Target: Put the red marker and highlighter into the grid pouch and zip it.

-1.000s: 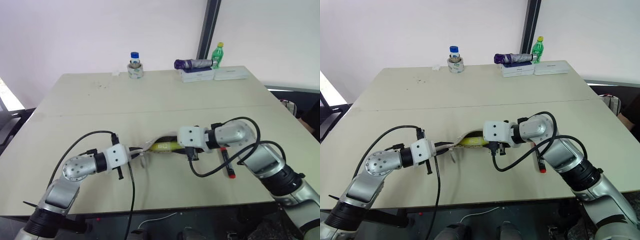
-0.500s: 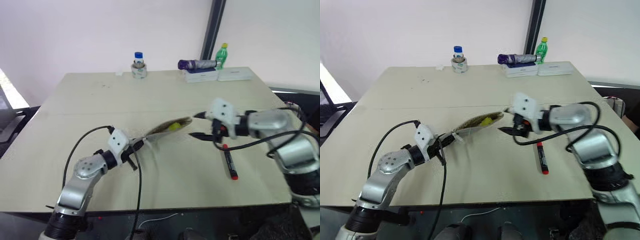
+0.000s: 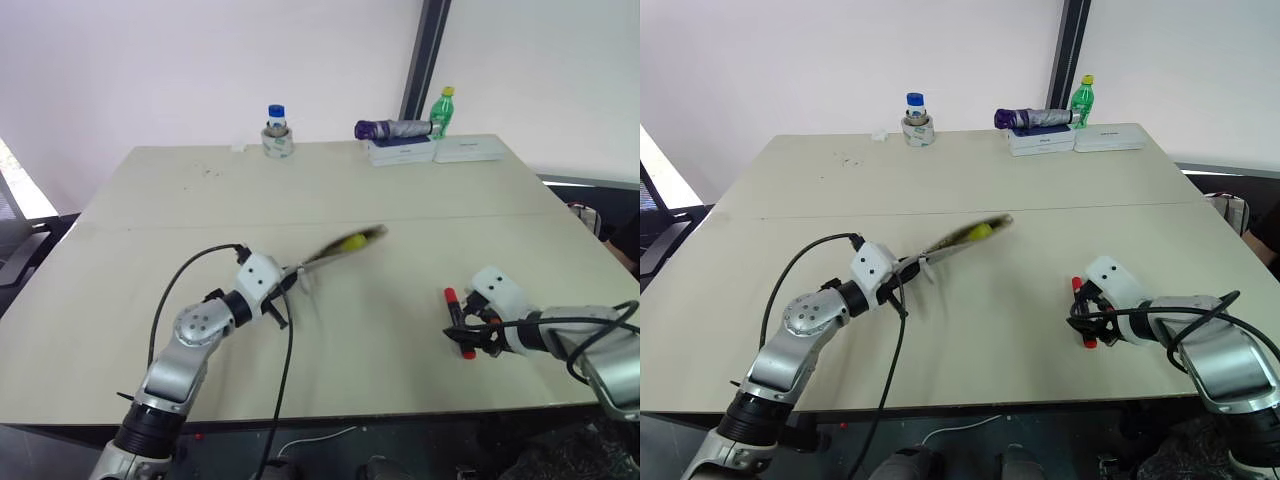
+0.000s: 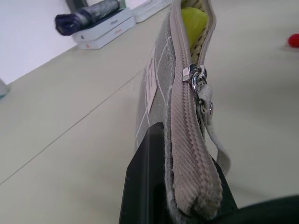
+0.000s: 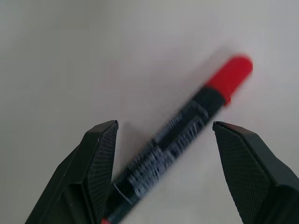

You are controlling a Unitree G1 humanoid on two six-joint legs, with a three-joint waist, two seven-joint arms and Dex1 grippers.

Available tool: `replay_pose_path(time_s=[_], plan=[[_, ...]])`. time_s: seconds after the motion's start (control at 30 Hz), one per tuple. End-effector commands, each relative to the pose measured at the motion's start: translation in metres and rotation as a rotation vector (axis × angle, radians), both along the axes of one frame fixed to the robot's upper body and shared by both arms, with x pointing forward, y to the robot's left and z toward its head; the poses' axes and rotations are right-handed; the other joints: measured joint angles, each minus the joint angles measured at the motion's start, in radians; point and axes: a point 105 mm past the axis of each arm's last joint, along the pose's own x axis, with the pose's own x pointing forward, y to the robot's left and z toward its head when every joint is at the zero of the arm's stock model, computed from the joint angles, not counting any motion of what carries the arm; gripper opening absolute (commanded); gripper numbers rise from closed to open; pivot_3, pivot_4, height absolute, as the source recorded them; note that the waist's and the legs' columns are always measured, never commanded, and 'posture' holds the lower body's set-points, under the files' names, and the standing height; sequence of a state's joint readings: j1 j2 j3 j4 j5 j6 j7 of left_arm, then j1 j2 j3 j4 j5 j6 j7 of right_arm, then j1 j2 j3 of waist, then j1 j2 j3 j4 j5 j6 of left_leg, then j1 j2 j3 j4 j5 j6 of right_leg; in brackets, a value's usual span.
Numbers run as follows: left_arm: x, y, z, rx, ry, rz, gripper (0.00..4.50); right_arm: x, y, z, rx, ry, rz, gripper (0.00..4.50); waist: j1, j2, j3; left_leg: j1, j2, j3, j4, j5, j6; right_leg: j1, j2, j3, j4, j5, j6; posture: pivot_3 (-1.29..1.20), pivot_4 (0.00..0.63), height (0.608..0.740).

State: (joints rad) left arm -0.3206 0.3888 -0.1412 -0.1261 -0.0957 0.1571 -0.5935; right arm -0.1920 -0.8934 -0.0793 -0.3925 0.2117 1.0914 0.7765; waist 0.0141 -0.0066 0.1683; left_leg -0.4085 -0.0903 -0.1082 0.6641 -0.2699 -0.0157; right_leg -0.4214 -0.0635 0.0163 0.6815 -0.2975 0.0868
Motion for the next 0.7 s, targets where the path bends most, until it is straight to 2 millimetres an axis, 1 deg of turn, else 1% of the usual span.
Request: replay_pose_path(time_s=[0.03, 0.13, 0.17, 0.23, 0.3, 0.37, 0.4, 0.43, 0.5, 0.53, 0.57, 0.63, 0.7], plan=[[-0.001, -0.001, 0.012, -0.008, -0.056, -0.02, 0.0, -0.003, -0.007, 0.006, -0.016, -0.023, -0.04, 3.35, 0.0, 0.0, 0.0, 0.0, 0.0, 0.0, 0.0, 0.0, 0.0, 0.0, 0.0, 0.0, 0.0, 0.0, 0.0, 0.0, 0.15, 0.74], [0.0, -0.002, 0.012, -0.008, -0.056, -0.029, 0.0, -0.007, -0.008, 0.002, 0.001, -0.003, -0.052, 3.35, 0.002, 0.0, 0.0, 0.0, 0.0, 0.0, 0.0, 0.0, 0.0, 0.001, 0.0, 0.0, 0.0, 0.0, 0.0, 0.0, 0.15, 0.74], [-0.001, -0.003, 0.012, -0.008, -0.057, -0.036, 0.0, -0.008, -0.008, 0.001, 0.004, -0.003, -0.051, 3.12, 0.003, 0.0, 0.0, 0.0, 0.0, 0.0, 0.0, 0.0, 0.0, 0.001, 0.0, 0.0, 0.0, 0.0, 0.0, 0.0, 0.15, 0.74], [-0.001, -0.005, 0.011, -0.007, -0.058, -0.046, 0.0, -0.008, -0.007, 0.002, 0.006, -0.005, -0.048, 2.46, 0.002, 0.0, 0.0, 0.001, 0.0, 0.0, 0.001, 0.0, 0.0, 0.002, 0.0, 0.0, 0.0, 0.0, 0.0, 0.0, 0.15, 0.74], [-0.002, -0.005, 0.011, -0.001, -0.059, -0.051, 0.0, -0.007, -0.005, 0.003, 0.011, -0.008, -0.041, 1.56, 0.002, 0.0, 0.0, 0.001, 0.0, 0.0, 0.001, 0.0, 0.0, 0.002, 0.0, 0.0, 0.0, 0.0, 0.0, 0.0, 0.15, 0.74], [-0.002, -0.005, 0.01, 0.004, -0.06, -0.053, 0.0, -0.004, -0.003, 0.006, 0.002, -0.028, -0.02, 0.45, 0.001, 0.0, 0.0, 0.001, 0.0, 0.0, 0.001, 0.0, 0.0, 0.002, 0.0, 0.0, 0.0, 0.0, 0.0, 0.0, 0.15, 0.74], [-0.001, -0.004, 0.011, 0.006, -0.061, -0.052, 0.0, -0.001, -0.002, 0.011, -0.018, -0.058, 0.005, 0.27, 0.001, 0.0, 0.0, 0.001, 0.0, 0.0, 0.001, 0.0, 0.0, 0.002, 0.0, 0.0, 0.0, 0.0, 0.0, 0.0, 0.15, 0.74], [-0.001, -0.004, 0.011, 0.007, -0.062, -0.052, 0.0, 0.002, 0.001, 0.016, -0.04, -0.093, 0.038, 0.27, 0.001, 0.0, 0.0, 0.001, 0.0, 0.0, 0.001, 0.0, 0.0, 0.002, 0.0, 0.0, 0.0, 0.0, 0.0, 0.0, 0.15, 0.74], [-0.001, -0.002, 0.011, 0.013, -0.067, -0.048, 0.0, 0.005, 0.014, 0.034, -0.08, -0.182, 0.161, 0.27, -0.001, 0.0, 0.0, 0.001, 0.0, 0.0, 0.001, 0.0, 0.0, 0.002, 0.0, 0.0, 0.0, 0.0, 0.0, 0.0, 0.15, 0.74], [-0.001, -0.001, 0.011, 0.022, -0.072, -0.047, 0.0, 0.006, 0.023, 0.046, -0.106, -0.241, 0.237, 0.27, -0.001, 0.0, 0.0, 0.001, 0.0, 0.0, 0.001, 0.0, 0.0, 0.002, 0.0, 0.0, 0.0, 0.0, 0.0, 0.0, 0.15, 0.74], [-0.001, -0.001, 0.012, 0.031, -0.077, -0.046, 0.0, 0.006, 0.031, 0.056, -0.13, -0.286, 0.303, 0.27, -0.001, 0.0, 0.0, 0.001, 0.0, 0.0, 0.001, 0.0, 0.0, 0.002, 0.0, 0.0, 0.0, 0.0, 0.0, 0.0, 0.15, 0.74], [0.0, 0.0, 0.012, 0.043, -0.084, -0.046, 0.0, 0.003, 0.041, 0.068, -0.163, -0.336, 0.401, 0.27, -0.002, 0.0, 0.0, 0.001, 0.0, 0.0, 0.0, 0.0, 0.0, 0.001, 0.001, 0.0, 0.0, 0.0, 0.0, 0.0, 0.15, 0.74], [0.001, 0.001, 0.012, 0.056, -0.093, -0.048, 0.0, 0.0, 0.059, 0.085, -0.181, -0.387, 0.526, 0.27, -0.002, 0.0, 0.0, 0.001, 0.0, 0.0, 0.0, 0.0, 0.0, 0.001, 0.001, -0.001, 0.0, 0.0, 0.0, 0.0, 0.15, 0.74]])
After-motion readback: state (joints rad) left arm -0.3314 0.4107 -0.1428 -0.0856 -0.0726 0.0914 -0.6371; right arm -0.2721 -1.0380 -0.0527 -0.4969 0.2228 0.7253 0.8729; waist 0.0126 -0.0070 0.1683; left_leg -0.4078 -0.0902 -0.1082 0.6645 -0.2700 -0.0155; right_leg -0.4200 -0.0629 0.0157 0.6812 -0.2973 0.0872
